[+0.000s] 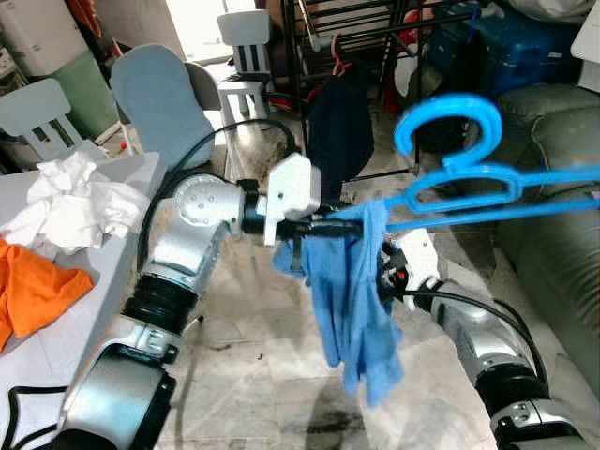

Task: Hang hanger

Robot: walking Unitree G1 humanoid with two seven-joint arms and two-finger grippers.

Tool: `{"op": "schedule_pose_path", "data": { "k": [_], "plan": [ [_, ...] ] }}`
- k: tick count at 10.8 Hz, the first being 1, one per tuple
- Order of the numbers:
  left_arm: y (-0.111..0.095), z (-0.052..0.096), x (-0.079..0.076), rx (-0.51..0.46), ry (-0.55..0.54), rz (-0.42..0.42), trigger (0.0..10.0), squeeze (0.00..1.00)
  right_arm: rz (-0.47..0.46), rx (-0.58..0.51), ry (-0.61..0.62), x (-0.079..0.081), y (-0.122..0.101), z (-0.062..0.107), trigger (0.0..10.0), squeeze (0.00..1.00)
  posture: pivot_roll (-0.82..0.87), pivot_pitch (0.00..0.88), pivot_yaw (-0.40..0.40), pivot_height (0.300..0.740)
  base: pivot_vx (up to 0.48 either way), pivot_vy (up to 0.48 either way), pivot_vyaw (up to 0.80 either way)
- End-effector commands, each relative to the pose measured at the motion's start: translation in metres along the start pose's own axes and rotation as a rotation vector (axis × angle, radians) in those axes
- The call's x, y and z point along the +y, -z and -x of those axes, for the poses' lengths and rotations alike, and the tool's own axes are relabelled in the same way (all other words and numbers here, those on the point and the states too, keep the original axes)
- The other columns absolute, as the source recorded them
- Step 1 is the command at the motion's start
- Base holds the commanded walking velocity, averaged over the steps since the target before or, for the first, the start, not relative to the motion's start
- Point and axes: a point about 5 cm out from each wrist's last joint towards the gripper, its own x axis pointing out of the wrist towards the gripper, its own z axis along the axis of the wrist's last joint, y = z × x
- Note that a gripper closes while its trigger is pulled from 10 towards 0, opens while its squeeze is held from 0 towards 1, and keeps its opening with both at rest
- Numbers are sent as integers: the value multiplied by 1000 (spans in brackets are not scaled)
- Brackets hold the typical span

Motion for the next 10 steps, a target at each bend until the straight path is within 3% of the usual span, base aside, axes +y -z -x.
{"op": "schedule_pose_path", "data": {
  "k": [1,3,4,5,8,10],
  "plan": [
    [-11,17,14,-4,-74,-37,0,0,-1,45,10,-2,10,5,10000,0,-168,0,113,740,0,0,0],
    [-22,41,32,3,-191,-42,0,0,-47,156,69,-15,46,37,10000,0,-177,0,110,740,0,0,0],
    [-26,46,36,6,-215,-46,0,0,-71,180,94,-19,56,45,10000,0,-180,0,107,740,0,0,0],
    [-26,52,39,16,-242,-51,0,0,-92,203,116,-23,64,56,0,0,-181,0,103,740,0,0,0],
    [-20,59,37,28,-269,-30,0,0,-114,230,202,-45,66,77,0,0,-196,0,94,740,0,0,0],
    [-7,60,31,40,-274,11,0,0,-105,165,337,-71,46,85,0,0,-200,0,89,740,0,0,0]
  ]
}}
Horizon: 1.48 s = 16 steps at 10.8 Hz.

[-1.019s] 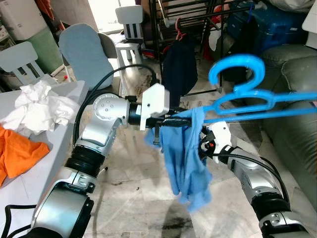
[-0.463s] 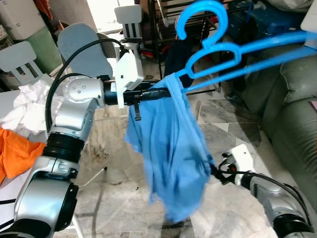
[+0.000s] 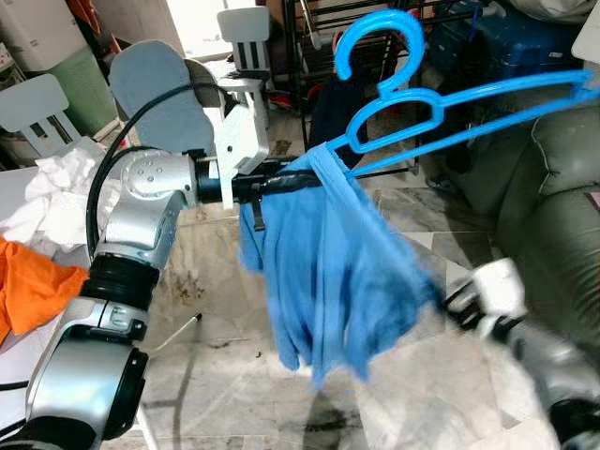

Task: Hang hanger

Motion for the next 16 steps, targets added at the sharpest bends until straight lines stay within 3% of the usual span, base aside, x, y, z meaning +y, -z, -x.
{"op": "schedule_pose_path", "data": {
  "k": [1,3,6,9,13,16],
  "plan": [
    [9,17,3,16,-72,12,0,0,-27,-38,132,-19,-14,3,0,0,-204,0,90,740,0,0,0],
    [54,35,-12,125,-135,139,0,0,-71,-288,308,-46,-83,5,0,0,-215,0,89,740,0,0,0],
    [96,53,-34,229,-198,273,0,0,-49,-471,402,-51,-138,9,0,0,-222,0,85,740,0,0,0],
    [103,50,-43,226,-154,286,0,0,-56,-481,416,-51,-146,7,0,0,-232,0,86,740,0,0,0],
    [104,38,-62,175,-12,317,0,0,-70,-407,406,-44,-141,-9,0,0,-226,0,80,740,0,0,0],
    [108,35,-67,174,2,341,0,0,-60,-410,389,-41,-146,-14,0,0,-234,0,83,740,0,0,0]
  ]
}}
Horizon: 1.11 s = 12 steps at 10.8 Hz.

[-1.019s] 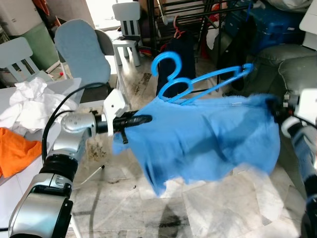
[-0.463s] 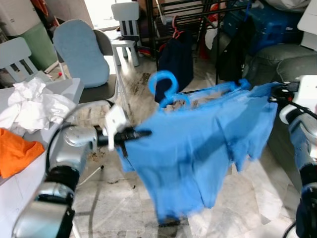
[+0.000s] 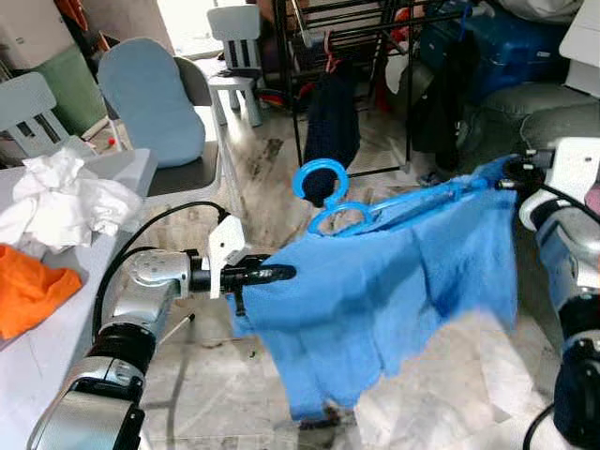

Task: Hang hanger

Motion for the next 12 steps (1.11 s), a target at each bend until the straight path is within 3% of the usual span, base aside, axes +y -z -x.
{"op": "schedule_pose_path", "data": {
  "k": [1,5,7,8,10,12],
  "plan": [
    [4,6,2,35,-12,8,0,0,6,-23,9,0,-7,-3,0,0,-233,0,81,740,0,0,0],
    [30,1,0,137,-115,66,0,0,30,-78,-55,6,-25,-5,0,0,-248,0,86,740,0,0,0],
    [38,-1,0,184,-172,68,0,0,46,-92,-90,11,-30,-4,0,0,-251,0,86,740,0,0,0],
    [39,-3,4,194,-254,45,0,0,56,-99,-118,16,-33,-4,0,0,-252,0,87,740,0,0,0],
    [44,-16,0,192,-321,71,0,0,34,-91,-192,39,-32,-5,0,0,-251,0,82,740,0,0,0],
    [43,-43,-8,136,-368,102,0,0,22,-68,-362,87,-21,0,0,0,-243,0,73,740,0,0,0]
  ]
}}
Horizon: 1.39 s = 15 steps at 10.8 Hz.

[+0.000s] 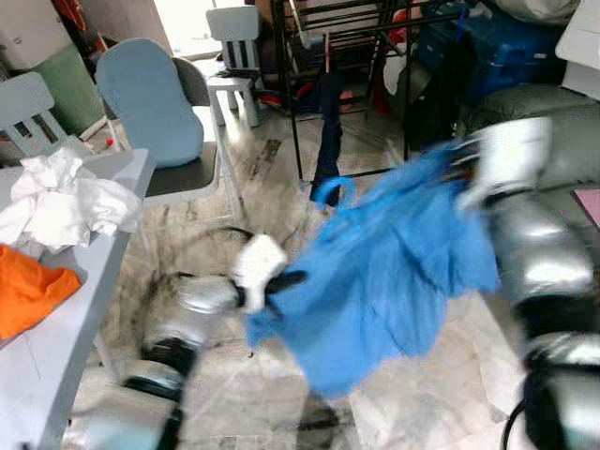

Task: Hang hanger

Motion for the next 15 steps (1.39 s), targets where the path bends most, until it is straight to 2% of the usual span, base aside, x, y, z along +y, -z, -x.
{"op": "schedule_pose_path", "data": {
  "k": [1,2,3,4,5,6,7,8,9,15],
  "plan": [
    [1,2,4,-6,-54,26,0,0,22,-19,-84,16,-6,-1,0,0,-241,0,71,740,0,0,0],
    [-5,-11,-4,-51,-108,72,0,0,53,13,-252,47,4,8,0,0,-243,0,68,740,0,0,0],
    [-7,-14,-6,-67,-139,94,0,0,59,39,-295,55,9,13,0,0,-244,0,69,740,0,0,0],
    [-10,-15,-1,-80,-208,120,0,0,84,96,-332,59,21,24,0,0,-249,0,72,740,0,0,0],
    [-10,-11,9,-79,-286,163,0,0,70,120,-411,67,27,37,0,0,-249,0,73,740,0,0,0],
    [-11,-10,11,-79,-297,164,0,0,61,142,-448,71,29,43,0,0,-250,0,73,740,0,0,0],
    [-12,-8,15,-78,-316,168,0,0,61,224,-594,85,45,63,0,0,-249,0,72,740,0,0,0],
    [-14,-8,17,-85,-322,179,0,0,79,272,-661,92,55,75,0,0,-247,0,71,740,0,0,0],
    [-14,-7,18,-85,-327,183,0,0,76,305,-717,96,62,83,0,0,-245,0,71,740,0,0,0],
    [-14,-7,18,-85,-327,183,0,0,76,305,-717,96,62,83,0,0,-245,0,71,740,0,0,0]
  ]
}}
